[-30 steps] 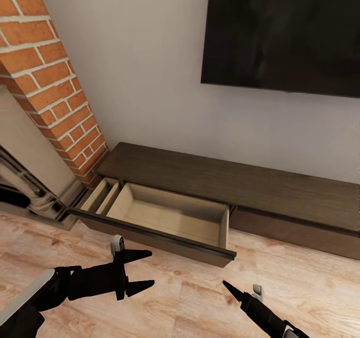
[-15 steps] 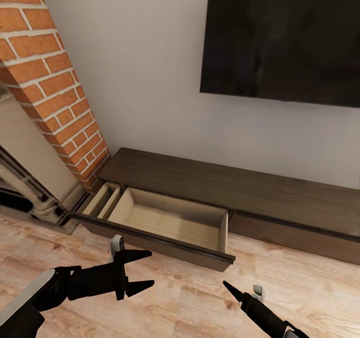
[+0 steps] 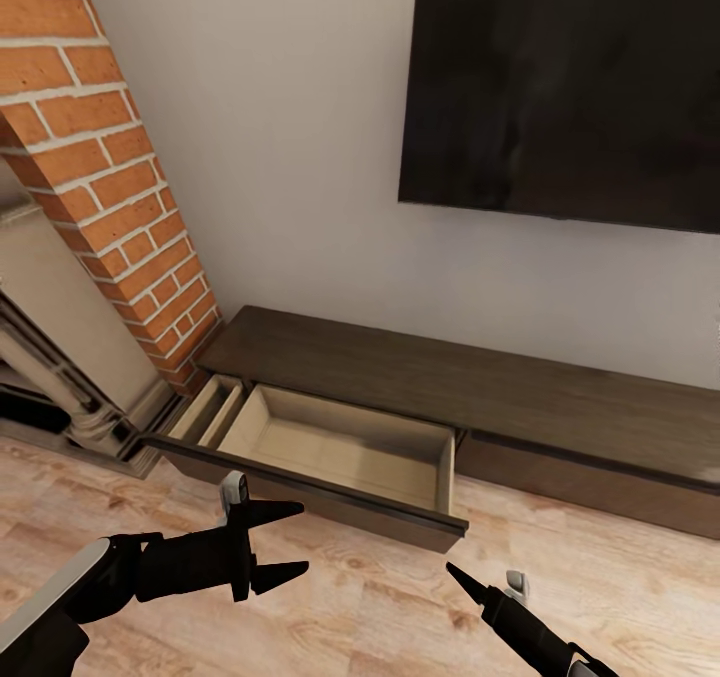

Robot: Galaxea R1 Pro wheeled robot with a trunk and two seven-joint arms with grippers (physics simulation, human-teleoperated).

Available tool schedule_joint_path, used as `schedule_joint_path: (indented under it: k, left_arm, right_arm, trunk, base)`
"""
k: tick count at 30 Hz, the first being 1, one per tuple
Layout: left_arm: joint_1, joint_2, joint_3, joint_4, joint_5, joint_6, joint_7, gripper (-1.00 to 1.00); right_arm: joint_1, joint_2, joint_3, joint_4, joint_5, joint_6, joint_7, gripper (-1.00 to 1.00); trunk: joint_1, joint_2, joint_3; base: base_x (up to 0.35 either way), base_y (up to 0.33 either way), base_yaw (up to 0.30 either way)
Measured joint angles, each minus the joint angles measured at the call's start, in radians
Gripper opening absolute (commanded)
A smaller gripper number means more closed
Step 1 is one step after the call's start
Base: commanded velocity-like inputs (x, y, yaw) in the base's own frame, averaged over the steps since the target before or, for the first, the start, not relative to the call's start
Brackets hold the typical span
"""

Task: Place each of the two pumpkins and all three candles from the living room inside a cabinet in the living room (use any cabinet), then make sure every cabinet is closed, and position the cauldron so it is next to a table in the living room.

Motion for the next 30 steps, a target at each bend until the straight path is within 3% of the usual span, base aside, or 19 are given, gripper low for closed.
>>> schedule_joint_path:
  k: [30]
  left_arm:
    - [0.0,0.007,0.0,0.0,0.007,0.001,-0.001,1.0]
  right_arm:
    - [0.0,0.0,0.0,0.0,0.0,0.0,0.0,1.0]
  trunk:
    - [-0.115,0.21,0.144]
  base:
    - [0.0,0.0,0.0]
